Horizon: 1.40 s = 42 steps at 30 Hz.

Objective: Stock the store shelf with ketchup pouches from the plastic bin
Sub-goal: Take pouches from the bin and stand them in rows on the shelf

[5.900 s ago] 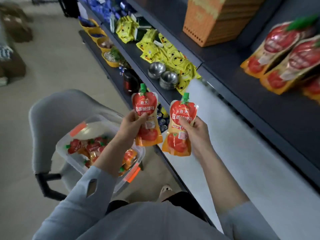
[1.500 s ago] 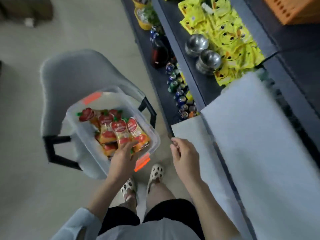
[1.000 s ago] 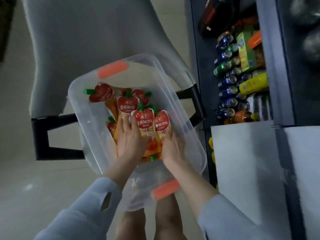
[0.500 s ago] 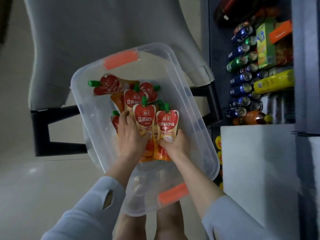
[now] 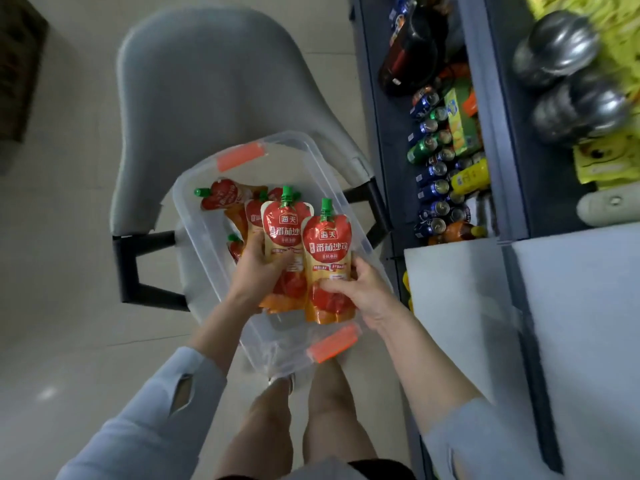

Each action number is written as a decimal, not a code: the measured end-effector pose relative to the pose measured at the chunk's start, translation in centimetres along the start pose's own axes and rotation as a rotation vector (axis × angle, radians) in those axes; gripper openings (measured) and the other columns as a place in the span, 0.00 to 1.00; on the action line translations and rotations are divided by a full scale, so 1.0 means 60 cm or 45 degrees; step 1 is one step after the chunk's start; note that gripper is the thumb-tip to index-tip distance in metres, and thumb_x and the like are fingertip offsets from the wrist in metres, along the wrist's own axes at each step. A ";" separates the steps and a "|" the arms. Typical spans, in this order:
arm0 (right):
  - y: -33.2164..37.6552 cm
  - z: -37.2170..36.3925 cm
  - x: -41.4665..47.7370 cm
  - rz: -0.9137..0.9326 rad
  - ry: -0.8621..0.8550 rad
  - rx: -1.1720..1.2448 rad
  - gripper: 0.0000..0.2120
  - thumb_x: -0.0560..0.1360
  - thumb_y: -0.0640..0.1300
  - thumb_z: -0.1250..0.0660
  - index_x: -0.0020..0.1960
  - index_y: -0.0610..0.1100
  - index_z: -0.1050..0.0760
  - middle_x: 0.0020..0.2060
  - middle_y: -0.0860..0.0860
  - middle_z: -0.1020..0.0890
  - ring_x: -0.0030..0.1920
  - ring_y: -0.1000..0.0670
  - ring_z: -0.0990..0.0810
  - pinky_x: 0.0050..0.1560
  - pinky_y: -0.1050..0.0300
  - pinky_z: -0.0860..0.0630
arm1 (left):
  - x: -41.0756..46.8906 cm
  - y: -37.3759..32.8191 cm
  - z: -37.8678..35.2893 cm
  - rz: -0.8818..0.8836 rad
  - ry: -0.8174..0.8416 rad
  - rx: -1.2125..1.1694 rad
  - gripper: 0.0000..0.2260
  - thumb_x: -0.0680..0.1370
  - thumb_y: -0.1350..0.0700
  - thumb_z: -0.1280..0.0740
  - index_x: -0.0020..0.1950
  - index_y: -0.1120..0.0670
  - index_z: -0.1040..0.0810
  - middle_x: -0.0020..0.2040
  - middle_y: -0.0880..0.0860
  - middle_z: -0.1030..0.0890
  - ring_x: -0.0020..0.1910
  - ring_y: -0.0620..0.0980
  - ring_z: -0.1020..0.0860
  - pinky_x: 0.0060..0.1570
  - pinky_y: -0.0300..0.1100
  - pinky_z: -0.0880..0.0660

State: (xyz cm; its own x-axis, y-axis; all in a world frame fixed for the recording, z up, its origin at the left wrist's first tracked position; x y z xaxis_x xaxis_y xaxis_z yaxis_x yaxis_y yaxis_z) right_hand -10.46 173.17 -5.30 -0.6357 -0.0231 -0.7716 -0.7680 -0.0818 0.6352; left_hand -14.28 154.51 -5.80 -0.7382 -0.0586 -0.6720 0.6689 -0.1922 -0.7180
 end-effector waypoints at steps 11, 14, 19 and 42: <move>0.083 0.101 -0.301 0.356 -0.343 0.377 0.13 0.75 0.52 0.28 0.59 0.53 0.22 0.52 0.50 0.14 0.53 0.48 0.14 0.58 0.48 0.20 | -0.233 -0.177 -0.051 -0.254 0.310 -0.023 0.16 0.77 0.50 0.33 0.64 0.52 0.29 0.55 0.53 0.20 0.54 0.53 0.19 0.55 0.56 0.21; 0.079 0.142 -0.378 0.454 -0.497 0.462 0.13 0.74 0.49 0.26 0.58 0.51 0.21 0.51 0.50 0.13 0.51 0.49 0.14 0.55 0.48 0.19 | -0.283 -0.214 -0.089 -0.327 0.403 -0.007 0.20 0.77 0.50 0.32 0.67 0.53 0.29 0.57 0.53 0.19 0.53 0.52 0.19 0.55 0.54 0.21; 0.065 0.222 -0.498 0.586 -0.771 0.575 0.10 0.75 0.45 0.26 0.55 0.50 0.20 0.48 0.51 0.13 0.48 0.51 0.13 0.46 0.55 0.18 | -0.364 -0.276 -0.179 -0.499 0.588 0.053 0.14 0.79 0.54 0.33 0.63 0.53 0.28 0.55 0.53 0.19 0.50 0.50 0.18 0.49 0.47 0.21; -0.036 0.668 -1.008 0.845 -1.663 0.553 0.12 0.71 0.43 0.22 0.54 0.48 0.17 0.49 0.55 0.14 0.49 0.57 0.15 0.47 0.61 0.20 | -0.755 -0.442 -0.648 -1.062 1.097 0.050 0.13 0.78 0.53 0.32 0.60 0.54 0.27 0.54 0.53 0.17 0.51 0.51 0.17 0.51 0.50 0.20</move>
State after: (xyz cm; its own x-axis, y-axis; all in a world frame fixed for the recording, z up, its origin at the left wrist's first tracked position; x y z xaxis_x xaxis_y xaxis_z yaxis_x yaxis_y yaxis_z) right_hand 26.53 214.70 41.35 -0.3063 0.9494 0.0687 -0.1410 -0.1166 0.9831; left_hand 4.81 200.36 36.63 -0.6318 0.7703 0.0869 -0.0018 0.1106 -0.9939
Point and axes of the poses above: each hand's wrist, its own x-axis towards the middle knuckle, its own z-axis out of the back of the hand, y = z × x, the point moved 6 cm from there along x, towards the middle knuckle
